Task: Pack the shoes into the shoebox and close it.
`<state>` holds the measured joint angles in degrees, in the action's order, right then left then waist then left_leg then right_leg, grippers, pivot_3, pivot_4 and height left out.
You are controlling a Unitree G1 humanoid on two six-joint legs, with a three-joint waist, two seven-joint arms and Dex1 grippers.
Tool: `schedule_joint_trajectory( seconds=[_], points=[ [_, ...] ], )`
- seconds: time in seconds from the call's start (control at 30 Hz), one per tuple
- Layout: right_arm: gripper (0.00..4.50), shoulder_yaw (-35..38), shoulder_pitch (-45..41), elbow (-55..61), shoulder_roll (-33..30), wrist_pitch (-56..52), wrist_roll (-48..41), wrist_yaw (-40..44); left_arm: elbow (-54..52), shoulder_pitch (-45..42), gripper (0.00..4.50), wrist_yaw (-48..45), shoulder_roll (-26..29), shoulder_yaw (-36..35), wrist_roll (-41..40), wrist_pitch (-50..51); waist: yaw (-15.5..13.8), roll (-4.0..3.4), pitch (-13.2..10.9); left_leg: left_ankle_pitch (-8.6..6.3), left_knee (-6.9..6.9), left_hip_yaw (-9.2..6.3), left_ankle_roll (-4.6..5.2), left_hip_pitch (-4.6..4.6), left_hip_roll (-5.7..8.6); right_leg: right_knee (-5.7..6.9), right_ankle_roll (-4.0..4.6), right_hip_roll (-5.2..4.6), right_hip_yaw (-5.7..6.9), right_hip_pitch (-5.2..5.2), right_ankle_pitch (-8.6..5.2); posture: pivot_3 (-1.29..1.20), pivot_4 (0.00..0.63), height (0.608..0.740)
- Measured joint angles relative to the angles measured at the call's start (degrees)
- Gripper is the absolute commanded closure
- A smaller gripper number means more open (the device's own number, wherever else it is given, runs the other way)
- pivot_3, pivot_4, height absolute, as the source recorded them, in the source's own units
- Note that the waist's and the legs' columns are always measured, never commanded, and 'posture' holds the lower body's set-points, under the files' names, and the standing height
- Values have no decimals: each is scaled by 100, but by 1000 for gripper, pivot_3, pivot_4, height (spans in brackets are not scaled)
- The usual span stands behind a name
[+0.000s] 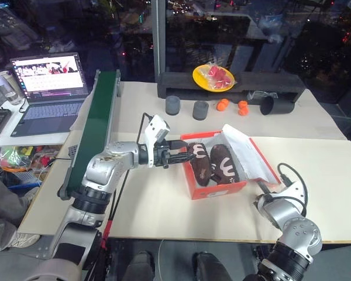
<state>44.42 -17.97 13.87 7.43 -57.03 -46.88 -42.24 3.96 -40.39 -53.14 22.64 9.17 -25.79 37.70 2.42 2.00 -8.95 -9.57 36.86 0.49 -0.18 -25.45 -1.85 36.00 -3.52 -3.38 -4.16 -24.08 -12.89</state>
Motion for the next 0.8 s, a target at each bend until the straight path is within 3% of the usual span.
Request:
schedule_joint_trajectory(
  seconds=[0.13,0.4,0.8],
  points=[
    [4459,91,-312,-464,-26,894,-345,216,1,-128,1576,-33,35,2,4,5,31,-11,-3,0,-6,0,0,-2,-2,5,0,4,-1,-8,0,0,150,740],
    [4459,-131,-325,-705,-116,1237,-425,230,15,-202,1576,-43,59,2,82,5,21,-33,-8,0,-14,-2,0,-1,0,6,2,2,0,-7,-2,0,150,740],
    [4459,369,-1159,-2609,-775,2456,-867,601,40,-259,1576,-65,71,0,98,7,25,-33,-8,0,-12,1,1,8,1,5,1,3,-2,1,-2,0,150,740]
  ],
)
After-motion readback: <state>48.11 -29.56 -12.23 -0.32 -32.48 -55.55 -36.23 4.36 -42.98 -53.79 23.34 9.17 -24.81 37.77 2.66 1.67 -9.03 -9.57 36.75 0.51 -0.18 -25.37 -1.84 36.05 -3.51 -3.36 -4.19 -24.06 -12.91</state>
